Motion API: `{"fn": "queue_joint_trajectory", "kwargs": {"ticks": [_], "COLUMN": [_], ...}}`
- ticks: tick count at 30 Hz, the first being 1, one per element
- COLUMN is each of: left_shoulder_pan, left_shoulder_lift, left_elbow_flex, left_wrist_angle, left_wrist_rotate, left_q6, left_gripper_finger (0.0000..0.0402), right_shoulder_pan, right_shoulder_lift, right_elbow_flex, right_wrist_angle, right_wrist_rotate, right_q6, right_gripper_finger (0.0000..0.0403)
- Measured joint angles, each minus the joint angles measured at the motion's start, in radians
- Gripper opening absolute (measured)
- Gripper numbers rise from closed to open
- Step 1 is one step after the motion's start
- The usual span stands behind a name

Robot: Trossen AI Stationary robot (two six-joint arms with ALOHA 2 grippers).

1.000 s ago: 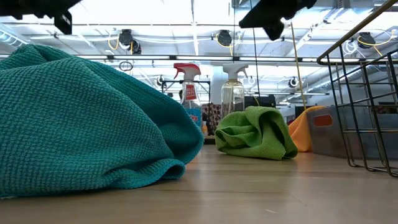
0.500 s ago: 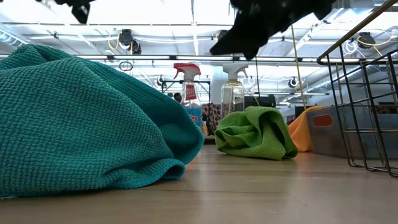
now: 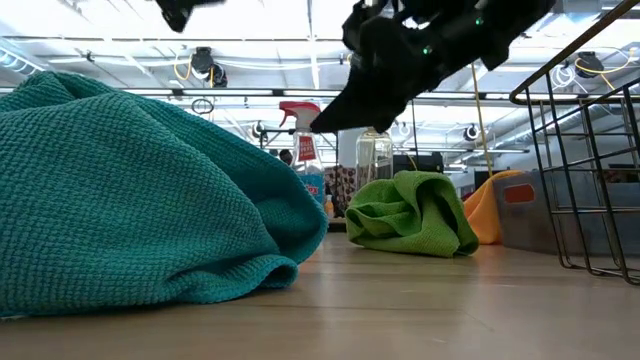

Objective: Sort microfiber towel by color & place in baskets
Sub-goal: Put the right green microfiber cloth into the transparent bin

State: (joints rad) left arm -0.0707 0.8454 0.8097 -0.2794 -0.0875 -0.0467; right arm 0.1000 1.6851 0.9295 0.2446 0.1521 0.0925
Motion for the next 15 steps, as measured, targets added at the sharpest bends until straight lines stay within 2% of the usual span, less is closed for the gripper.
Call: {"fn": "queue_joint_trajectory", "kwargs": {"ticks": [5, 10, 15], "left_shoulder_pan": [-0.011, -0.01, -0.01], "left_shoulder_lift": [0.126, 0.235, 0.29], "left_elbow_flex": [0.0, 0.0, -0.001], "left_wrist_angle": [0.025, 0.04, -0.006], "left_wrist_rotate": [-0.021, -0.019, -0.023], "left_q6": [-0.026, -0.018, -0.021], "left_gripper_finger": [0.0112, 0.0114, 0.0114], "right_shoulder_pan": [0.0, 0.0, 0.0], "right_shoulder_lift": [0.032, 0.054, 0.061], "right_elbow_flex": [0.0, 0.0, 0.0], "right_wrist_angle": [0.021, 0.03, 0.032], "right_wrist_rotate": [0.0, 0.0, 0.001], "right_q6": [0.007, 0.034, 0.047], "right_gripper_finger": [0.0, 0.0, 0.0]}}
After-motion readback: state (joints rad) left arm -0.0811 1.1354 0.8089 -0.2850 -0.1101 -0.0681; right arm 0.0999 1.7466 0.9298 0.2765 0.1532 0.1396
